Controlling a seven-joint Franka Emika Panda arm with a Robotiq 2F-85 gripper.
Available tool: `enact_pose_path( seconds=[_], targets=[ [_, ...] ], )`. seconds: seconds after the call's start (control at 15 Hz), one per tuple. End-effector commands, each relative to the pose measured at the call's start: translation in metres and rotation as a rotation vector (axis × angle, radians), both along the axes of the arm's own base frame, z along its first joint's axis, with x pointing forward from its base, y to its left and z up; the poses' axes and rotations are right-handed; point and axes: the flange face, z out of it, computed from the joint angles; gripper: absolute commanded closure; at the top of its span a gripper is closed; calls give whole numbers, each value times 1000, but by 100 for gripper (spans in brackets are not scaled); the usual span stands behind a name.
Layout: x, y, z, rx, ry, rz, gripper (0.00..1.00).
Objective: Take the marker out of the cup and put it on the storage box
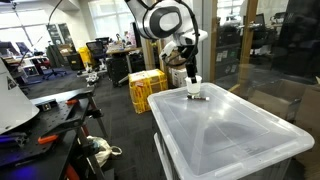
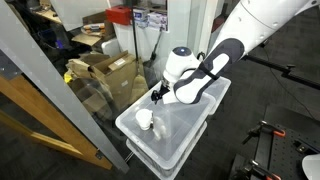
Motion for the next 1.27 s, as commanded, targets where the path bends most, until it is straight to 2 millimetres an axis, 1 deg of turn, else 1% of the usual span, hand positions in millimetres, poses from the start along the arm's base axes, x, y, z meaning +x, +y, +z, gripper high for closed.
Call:
enact_pose_path(
  seconds=[0.0,0.33,0.67,0.73,0.93,1.2],
  targets=[
    [-11,5,29,-45,-4,-41,0],
    [-28,12,49,-114,-37,-55,0],
    [-40,10,58,-162,-45,-68,0],
    [-28,9,46,-163,-29,-47,0],
    [-32,10,48,-170,-29,-46,0],
    [-32,9,49,-170,-29,-48,0]
  ],
)
